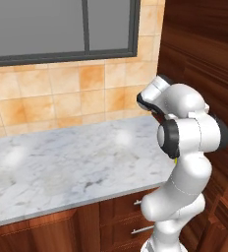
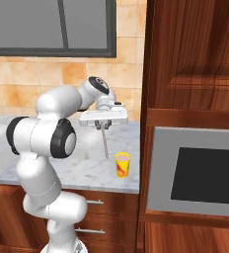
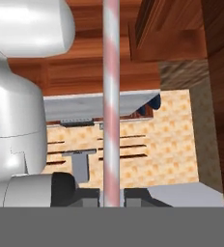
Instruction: Pick up the straw from the right drawer and put it inside the smoothie cup.
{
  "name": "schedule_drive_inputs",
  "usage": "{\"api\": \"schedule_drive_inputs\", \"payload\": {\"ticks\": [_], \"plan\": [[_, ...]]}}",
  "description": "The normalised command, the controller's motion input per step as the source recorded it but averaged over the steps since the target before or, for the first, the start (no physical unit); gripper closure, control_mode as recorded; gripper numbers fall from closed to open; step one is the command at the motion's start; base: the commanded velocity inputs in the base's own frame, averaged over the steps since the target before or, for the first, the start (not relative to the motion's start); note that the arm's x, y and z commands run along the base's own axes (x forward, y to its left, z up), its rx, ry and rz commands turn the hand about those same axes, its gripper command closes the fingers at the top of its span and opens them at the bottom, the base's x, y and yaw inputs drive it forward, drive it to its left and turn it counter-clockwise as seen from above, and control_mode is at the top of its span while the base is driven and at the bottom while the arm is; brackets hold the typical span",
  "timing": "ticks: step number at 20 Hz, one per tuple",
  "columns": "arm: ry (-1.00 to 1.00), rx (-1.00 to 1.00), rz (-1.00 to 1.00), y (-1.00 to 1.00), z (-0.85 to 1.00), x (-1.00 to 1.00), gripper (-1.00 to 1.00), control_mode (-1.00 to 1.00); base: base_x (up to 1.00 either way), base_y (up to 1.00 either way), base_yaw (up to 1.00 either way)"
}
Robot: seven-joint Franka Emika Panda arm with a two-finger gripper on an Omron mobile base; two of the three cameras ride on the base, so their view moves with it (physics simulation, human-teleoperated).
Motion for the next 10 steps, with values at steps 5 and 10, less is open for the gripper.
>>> {"api": "schedule_drive_inputs", "payload": {"ticks": [5, 10], "plan": [[0.02, 0.00, 0.00, 0.00, 0.00, 0.01, 1.00, -1.00, 0.00, 0.00, 0.00], [0.00, 0.00, 0.00, 0.00, -0.06, 0.01, 1.00, -1.00, 0.00, 0.00, 0.00]]}}
